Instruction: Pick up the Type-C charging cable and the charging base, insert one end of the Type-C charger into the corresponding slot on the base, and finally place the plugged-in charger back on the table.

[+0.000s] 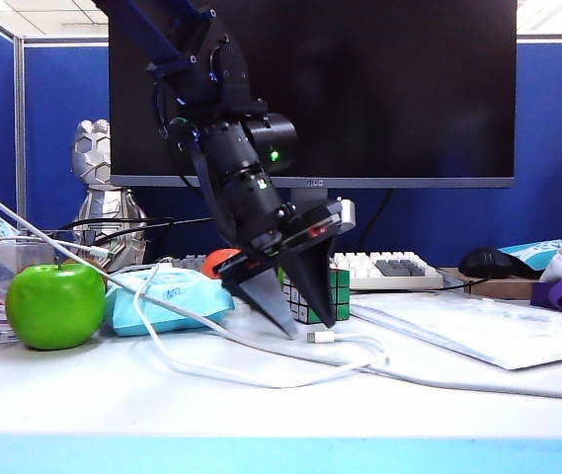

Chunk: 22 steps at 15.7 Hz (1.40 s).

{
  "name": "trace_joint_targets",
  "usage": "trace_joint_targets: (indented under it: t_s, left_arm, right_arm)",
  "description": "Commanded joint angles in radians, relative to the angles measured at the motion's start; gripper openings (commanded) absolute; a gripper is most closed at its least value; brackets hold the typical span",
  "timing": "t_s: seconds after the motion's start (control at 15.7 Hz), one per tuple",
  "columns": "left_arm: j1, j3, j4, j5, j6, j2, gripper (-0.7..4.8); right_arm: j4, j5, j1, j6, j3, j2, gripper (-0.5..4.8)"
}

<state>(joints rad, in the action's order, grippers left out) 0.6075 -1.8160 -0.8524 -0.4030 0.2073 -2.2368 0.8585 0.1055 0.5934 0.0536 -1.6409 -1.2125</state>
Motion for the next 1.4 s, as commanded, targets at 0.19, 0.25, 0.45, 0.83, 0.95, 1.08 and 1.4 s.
trace_joint_targets:
  t_s: [0.19,0.25,0.45,0.83,0.95,1.08,1.4]
  left_arm:
    - [0.002,-0.003,0.000,0.028,0.219,0.047,2.78]
    - [0.002,-0.003,-0.010,0.038,0.315,0.051,2.78]
    - [0.003,-0.002,-0.036,0.048,0.511,0.049,2.78]
    - [0.040,-0.001,0.053,0.052,0.582,0.047,2.76]
    - [0.048,-0.001,0.065,0.068,0.581,0.040,2.65]
    - [0.048,-0.001,0.070,0.070,0.581,0.030,2.63]
    - [0.047,-0.001,0.076,0.111,0.581,0.012,2.34]
  right_arm:
    - [-0.023,0.002,0.000,0.004,-0.006,0.006,-0.05]
    - [-0.023,0.002,0.000,0.004,-0.006,0.006,-0.06]
    - [-0.024,0.002,0.000,0.004,-0.006,0.006,-0.06]
    - [-0.024,0.002,0.000,0.004,-0.006,0.005,-0.05]
    - [-0.024,0.002,0.000,0.004,-0.006,0.005,-0.05]
    - [-0.024,0.002,0.000,0.004,-0.006,0.005,-0.06]
    - [-0.022,0.002,0.000,0.004,-0.006,0.005,-0.05]
